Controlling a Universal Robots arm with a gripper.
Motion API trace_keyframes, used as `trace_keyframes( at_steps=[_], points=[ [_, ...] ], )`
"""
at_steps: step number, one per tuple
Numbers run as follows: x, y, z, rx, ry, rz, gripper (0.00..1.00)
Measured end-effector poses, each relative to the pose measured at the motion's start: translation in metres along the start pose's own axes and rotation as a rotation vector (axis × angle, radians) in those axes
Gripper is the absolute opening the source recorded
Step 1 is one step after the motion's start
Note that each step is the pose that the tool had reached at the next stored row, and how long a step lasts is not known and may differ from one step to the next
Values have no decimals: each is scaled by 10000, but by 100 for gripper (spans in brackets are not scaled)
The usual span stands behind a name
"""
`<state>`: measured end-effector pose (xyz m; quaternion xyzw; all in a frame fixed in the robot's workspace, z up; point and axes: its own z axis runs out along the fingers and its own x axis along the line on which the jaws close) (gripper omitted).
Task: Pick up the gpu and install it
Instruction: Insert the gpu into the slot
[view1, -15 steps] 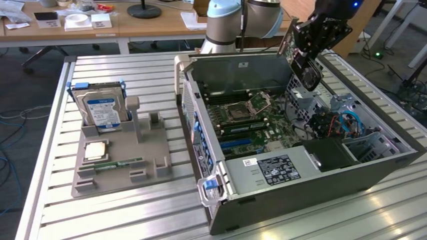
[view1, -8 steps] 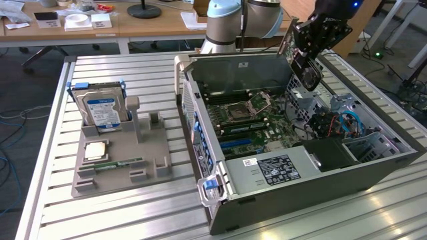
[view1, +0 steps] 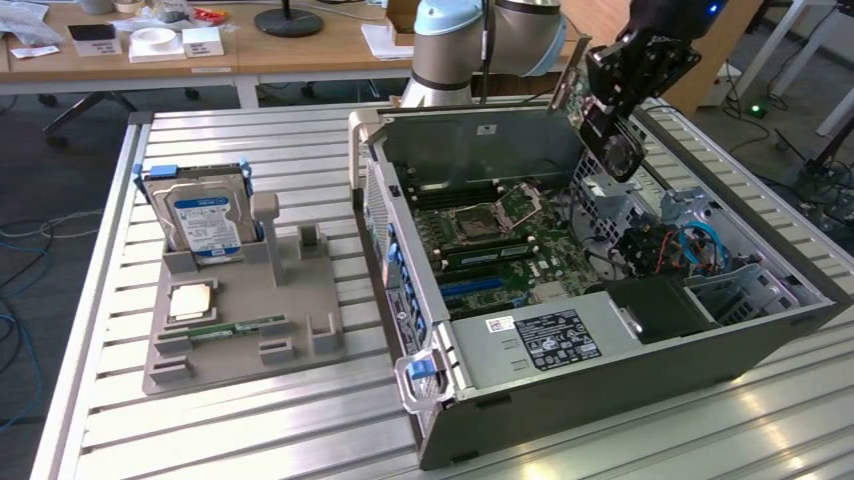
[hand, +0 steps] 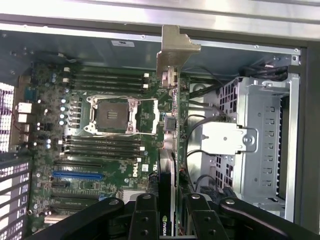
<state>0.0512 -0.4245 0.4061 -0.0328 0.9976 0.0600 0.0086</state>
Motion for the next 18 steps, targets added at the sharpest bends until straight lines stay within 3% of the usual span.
trace_keyframes(
  at_steps=[18],
  points=[
    [4,3,4,-39,257,-2137,26]
  ],
)
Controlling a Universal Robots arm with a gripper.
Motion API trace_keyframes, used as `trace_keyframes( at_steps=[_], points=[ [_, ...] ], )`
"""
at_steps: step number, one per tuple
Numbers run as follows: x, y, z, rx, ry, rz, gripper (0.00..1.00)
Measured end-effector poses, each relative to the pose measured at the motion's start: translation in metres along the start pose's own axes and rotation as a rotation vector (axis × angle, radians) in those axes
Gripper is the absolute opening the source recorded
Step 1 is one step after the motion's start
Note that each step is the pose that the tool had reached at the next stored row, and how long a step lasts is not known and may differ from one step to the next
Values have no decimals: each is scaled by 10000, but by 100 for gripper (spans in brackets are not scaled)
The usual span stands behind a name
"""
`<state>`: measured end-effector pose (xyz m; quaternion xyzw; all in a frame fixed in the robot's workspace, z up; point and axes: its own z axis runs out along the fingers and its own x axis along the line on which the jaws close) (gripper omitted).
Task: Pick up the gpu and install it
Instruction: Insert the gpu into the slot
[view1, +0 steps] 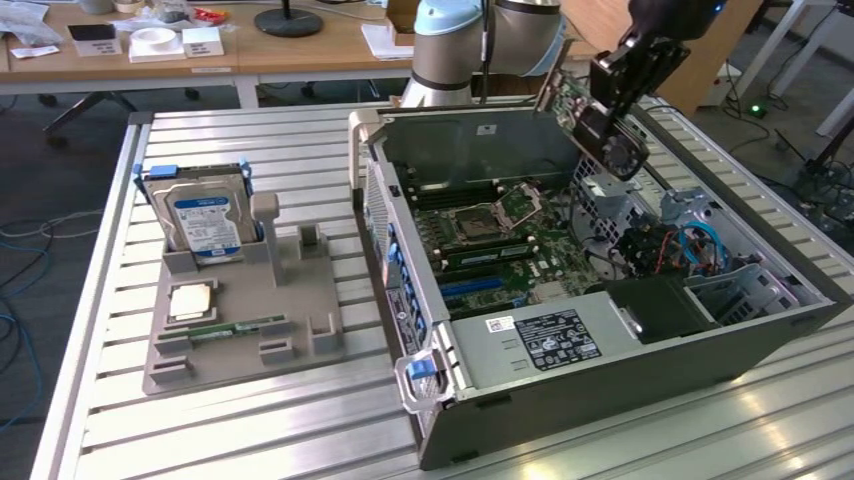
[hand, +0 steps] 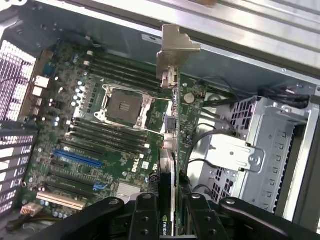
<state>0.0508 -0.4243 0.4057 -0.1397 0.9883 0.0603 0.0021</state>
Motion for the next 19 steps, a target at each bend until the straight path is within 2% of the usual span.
trace_keyframes(
  at_steps=[9,19],
  points=[
    [0,0,5,-31,170,-1430,26],
    [0,0,8,-60,333,-2789,26]
  ],
)
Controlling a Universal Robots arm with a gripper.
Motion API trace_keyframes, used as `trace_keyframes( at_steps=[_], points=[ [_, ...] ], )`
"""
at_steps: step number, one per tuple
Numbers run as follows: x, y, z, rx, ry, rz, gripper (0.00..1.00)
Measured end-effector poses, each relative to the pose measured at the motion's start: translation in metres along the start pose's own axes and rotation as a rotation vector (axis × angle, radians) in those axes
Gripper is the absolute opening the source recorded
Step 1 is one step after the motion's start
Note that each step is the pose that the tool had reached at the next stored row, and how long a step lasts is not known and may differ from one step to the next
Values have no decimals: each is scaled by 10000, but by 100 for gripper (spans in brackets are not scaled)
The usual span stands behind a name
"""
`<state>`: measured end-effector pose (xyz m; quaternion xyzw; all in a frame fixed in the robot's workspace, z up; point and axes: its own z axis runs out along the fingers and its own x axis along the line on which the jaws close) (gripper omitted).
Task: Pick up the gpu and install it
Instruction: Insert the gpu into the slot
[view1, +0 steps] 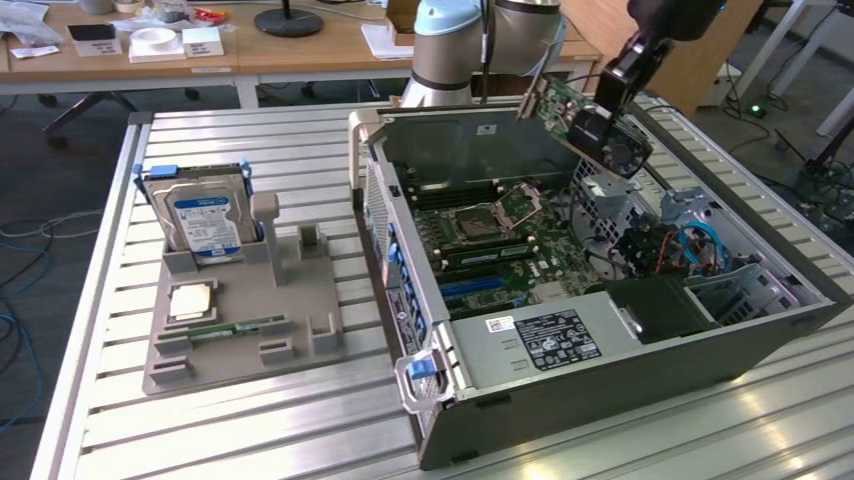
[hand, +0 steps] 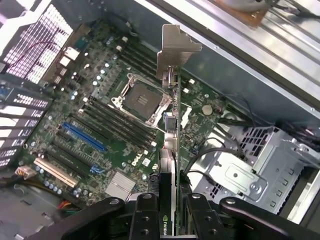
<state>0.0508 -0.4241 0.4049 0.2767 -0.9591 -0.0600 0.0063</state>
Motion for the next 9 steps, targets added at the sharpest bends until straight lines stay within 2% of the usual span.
trace_keyframes(
  at_steps=[9],
  points=[
    [0,0,3,-24,131,-1100,26]
  ],
)
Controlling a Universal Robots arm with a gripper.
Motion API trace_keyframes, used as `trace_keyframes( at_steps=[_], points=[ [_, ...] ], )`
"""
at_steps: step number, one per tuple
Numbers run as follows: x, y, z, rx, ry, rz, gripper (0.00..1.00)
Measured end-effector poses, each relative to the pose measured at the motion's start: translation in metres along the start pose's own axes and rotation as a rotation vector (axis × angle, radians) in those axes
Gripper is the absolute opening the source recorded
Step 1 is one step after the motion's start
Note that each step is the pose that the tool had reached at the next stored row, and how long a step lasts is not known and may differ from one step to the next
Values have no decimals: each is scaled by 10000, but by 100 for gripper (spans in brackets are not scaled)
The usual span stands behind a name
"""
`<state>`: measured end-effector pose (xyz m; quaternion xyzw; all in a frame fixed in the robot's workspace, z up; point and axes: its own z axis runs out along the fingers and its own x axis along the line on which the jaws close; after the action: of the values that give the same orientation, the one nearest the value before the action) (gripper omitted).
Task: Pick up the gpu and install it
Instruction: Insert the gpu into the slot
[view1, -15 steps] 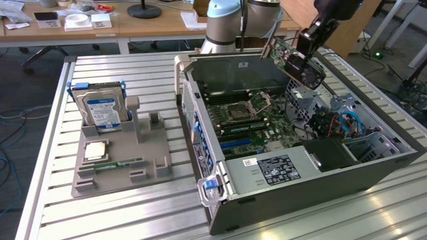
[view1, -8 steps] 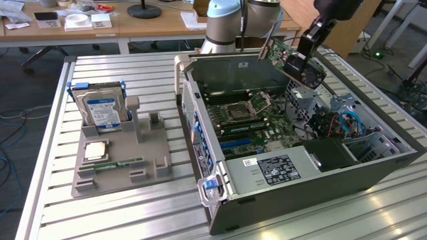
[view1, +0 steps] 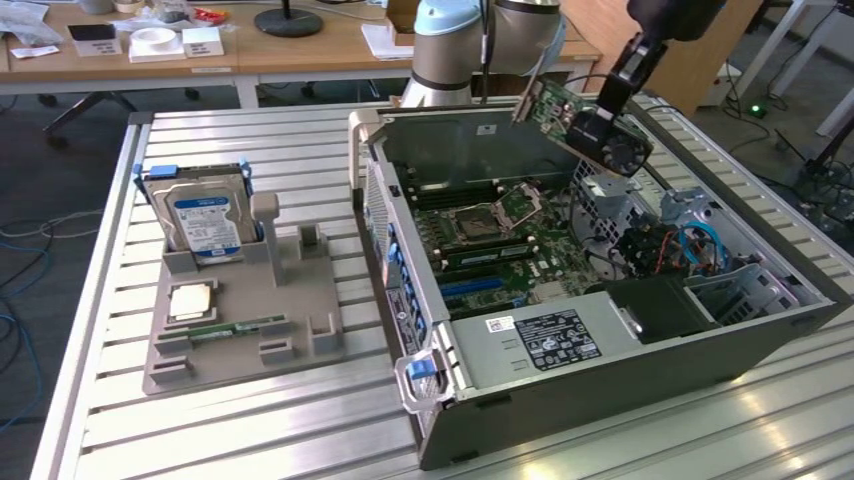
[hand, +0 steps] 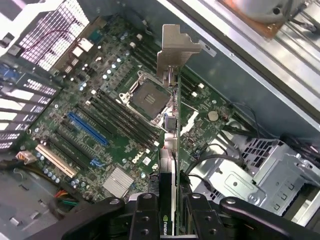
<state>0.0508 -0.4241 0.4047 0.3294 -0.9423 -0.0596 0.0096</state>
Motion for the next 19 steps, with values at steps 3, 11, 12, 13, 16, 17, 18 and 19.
trace_keyframes(
  at_steps=[3,11,12,13,16,17,18,19],
  points=[
    [0,0,0,-7,44,-362,26],
    [-1,0,3,-33,186,-1555,26],
    [0,0,3,-35,201,-1679,26],
    [-1,0,3,-37,216,-1801,26],
    [0,0,3,-46,261,-2179,26],
    [-1,0,4,-49,275,-2302,26],
    [-1,0,4,-51,290,-2423,26],
    [-1,0,4,-53,304,-2543,26]
  ],
)
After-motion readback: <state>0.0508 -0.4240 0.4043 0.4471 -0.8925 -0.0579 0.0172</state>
